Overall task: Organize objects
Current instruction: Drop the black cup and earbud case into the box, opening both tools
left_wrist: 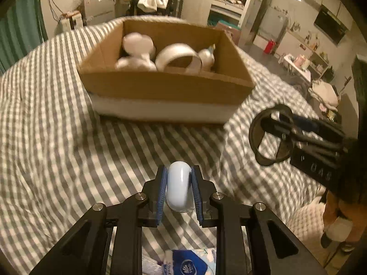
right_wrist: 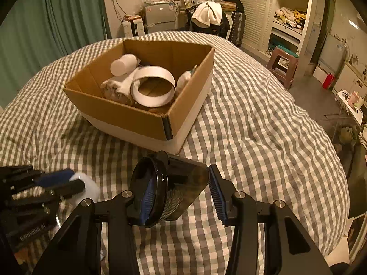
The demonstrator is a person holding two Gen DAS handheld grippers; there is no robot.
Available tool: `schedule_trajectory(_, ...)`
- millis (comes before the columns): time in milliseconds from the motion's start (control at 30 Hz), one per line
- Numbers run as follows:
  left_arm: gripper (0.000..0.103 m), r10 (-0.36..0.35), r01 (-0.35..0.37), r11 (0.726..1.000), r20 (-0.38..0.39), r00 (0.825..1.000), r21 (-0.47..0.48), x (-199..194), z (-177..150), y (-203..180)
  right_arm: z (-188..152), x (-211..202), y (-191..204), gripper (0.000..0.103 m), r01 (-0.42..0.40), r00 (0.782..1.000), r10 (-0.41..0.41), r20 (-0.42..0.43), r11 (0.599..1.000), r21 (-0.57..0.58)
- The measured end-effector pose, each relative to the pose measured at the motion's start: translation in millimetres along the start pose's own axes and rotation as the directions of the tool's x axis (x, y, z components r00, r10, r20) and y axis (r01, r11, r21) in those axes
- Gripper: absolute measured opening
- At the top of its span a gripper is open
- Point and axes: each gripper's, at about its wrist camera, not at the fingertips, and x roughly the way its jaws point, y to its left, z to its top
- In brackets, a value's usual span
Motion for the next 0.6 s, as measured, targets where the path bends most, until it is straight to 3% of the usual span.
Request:
schedule_trajectory(367, 0.022, -0.002, 0.006, 1.000, 0.174, 0.985, -0.025, -50.1, 84.5, 12.0, 62.5, -45.9, 17.1, 0.044, -0.006, 0.987, 0.011, 0.162, 0.999, -0.032)
schedule_trajectory(600, 0.022, 0.022, -0.008, 0.997, 0.173, 0.985, -0.081, -28.8, 129.6, 43.0, 112.8, -13.1, 26.6, 0.044, -0.022, 0.988, 0.024, 0.152, 1.000, -0.017)
